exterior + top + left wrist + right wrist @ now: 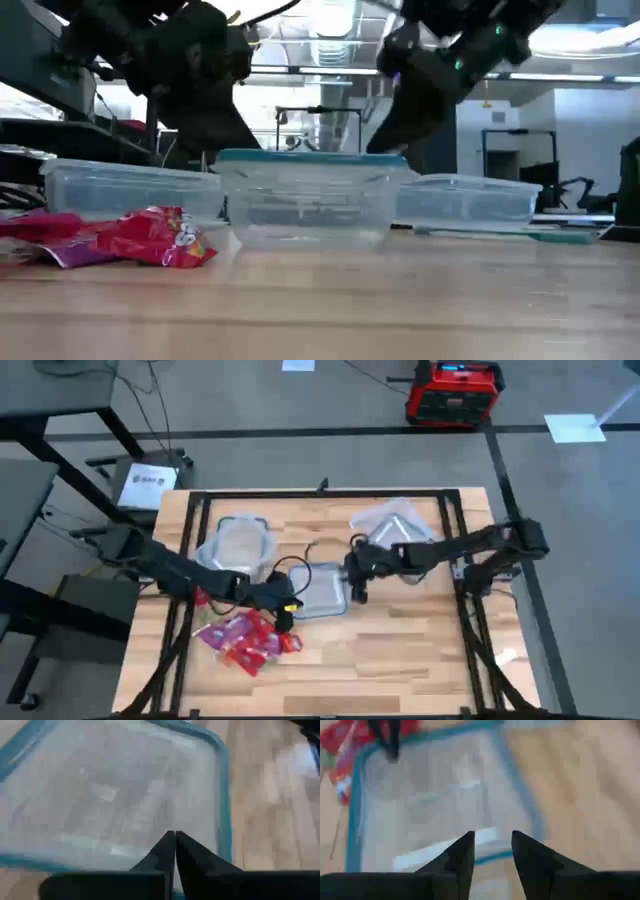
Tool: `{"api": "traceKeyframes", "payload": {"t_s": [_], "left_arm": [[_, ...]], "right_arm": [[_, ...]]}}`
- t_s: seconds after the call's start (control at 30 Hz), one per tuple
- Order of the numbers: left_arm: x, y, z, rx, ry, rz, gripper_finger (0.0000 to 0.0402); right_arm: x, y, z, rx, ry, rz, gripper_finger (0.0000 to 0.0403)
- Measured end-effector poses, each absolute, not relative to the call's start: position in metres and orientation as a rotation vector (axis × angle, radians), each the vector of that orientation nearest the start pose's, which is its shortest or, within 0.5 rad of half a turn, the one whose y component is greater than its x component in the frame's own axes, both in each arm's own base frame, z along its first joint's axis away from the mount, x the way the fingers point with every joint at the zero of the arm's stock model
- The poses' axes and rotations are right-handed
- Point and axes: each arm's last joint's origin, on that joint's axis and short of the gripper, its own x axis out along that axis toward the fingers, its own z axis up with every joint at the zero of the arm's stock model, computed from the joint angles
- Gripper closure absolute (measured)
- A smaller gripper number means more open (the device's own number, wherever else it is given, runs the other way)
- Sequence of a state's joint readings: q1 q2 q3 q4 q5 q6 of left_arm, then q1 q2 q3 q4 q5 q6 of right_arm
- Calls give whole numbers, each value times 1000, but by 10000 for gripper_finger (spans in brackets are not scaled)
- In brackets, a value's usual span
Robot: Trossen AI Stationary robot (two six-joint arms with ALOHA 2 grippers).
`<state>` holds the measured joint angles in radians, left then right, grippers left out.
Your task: Sort candy
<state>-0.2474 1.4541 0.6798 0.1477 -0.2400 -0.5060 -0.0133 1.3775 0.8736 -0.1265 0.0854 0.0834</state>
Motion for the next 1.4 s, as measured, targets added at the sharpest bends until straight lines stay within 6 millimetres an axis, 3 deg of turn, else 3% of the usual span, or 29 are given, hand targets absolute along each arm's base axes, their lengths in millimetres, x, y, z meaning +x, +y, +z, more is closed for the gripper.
{"api": "traceKeyframes", "payload": {"t_s": [0.1, 0.2, 0.3, 0.47, 0.6, 0.7, 0.9, 1.23, 1.4], "left_arm": [[282, -58, 198, -338, 544, 147, 402], [290, -57, 220, -311, 463, 129, 402], [296, -53, 219, -272, 457, 132, 402], [311, -42, 196, -262, 497, 161, 402], [327, -37, 172, -312, 516, 103, 402], [336, -31, 155, -368, 509, 122, 401], [350, -22, 144, -449, 488, 169, 401], [353, -22, 147, -468, 477, 186, 402], [353, -31, 147, -491, 480, 173, 402]], "right_arm": [[266, 8, 272, 112, 553, -71, 285], [246, 33, 281, 221, 521, 19, 285], [234, 65, 256, 335, 487, 116, 285], [220, 99, 182, 520, 366, 102, 281], [218, 104, 142, 613, 358, 84, 255], [225, 108, 126, 603, 373, 76, 225], [242, 102, 98, 545, 442, 2, 172], [260, 100, 93, 670, 305, 76, 163], [258, 85, 88, 666, 323, 16, 163]]}}
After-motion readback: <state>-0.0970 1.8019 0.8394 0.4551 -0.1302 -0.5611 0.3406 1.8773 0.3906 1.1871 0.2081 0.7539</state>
